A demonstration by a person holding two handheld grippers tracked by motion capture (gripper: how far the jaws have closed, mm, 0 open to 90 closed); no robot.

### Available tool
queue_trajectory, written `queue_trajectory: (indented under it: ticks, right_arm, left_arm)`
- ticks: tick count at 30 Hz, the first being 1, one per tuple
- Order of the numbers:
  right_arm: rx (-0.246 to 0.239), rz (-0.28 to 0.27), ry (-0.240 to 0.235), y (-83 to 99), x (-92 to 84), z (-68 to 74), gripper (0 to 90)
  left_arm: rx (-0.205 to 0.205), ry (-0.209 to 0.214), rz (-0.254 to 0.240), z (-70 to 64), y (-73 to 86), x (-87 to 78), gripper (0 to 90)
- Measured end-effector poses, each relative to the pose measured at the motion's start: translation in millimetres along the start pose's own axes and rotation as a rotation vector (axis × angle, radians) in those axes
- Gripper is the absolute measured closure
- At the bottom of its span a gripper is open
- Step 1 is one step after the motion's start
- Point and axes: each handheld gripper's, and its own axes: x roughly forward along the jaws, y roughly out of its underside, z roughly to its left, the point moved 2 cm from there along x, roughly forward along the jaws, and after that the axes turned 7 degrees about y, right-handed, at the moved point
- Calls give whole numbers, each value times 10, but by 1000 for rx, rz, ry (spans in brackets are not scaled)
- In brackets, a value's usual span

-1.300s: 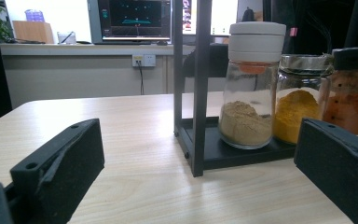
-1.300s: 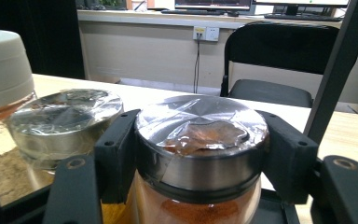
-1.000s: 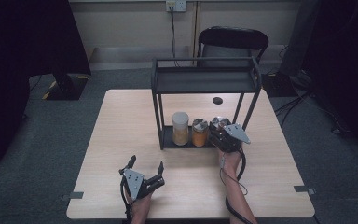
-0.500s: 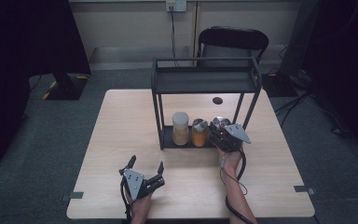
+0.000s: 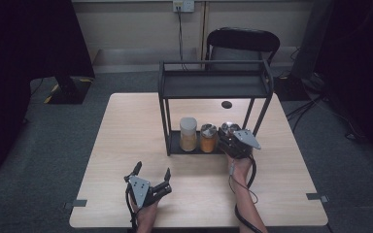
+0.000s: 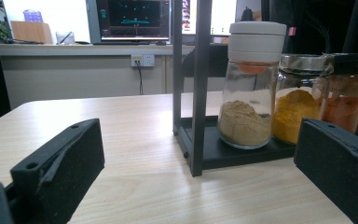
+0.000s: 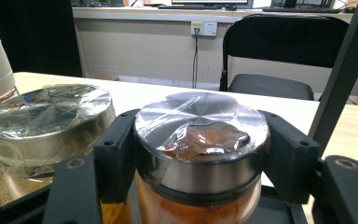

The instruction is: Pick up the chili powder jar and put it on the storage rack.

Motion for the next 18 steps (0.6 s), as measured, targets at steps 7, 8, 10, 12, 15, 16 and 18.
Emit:
queue_trajectory:
  ticks: [7,8,10,12,15,16,18]
  right_arm:
    - [1,2,3,-3,1,11,341]
    - [1,3,3,-5,0,11,341]
    - [0,4,3,-10,1,10,341]
    - [-1,5,3,-13,1,11,341]
    - [-5,8,-1,-21,2,1,340]
    - [-5,8,-3,-23,2,-3,339]
    - [-5,10,-4,-26,1,-5,335]
  left_arm:
    - [-1,0,-1,1,1,0,12]
    - [-2,0,0,1,0,0,12]
    - [-1,0,0,0,-1,0,12]
    - [-2,-2,0,-1,-1,1,12]
    - [-1,-2,0,-2,-1,1,12]
    - [-1,-2,0,-2,0,0,12]
    - [-2,-2,0,-2,0,1,12]
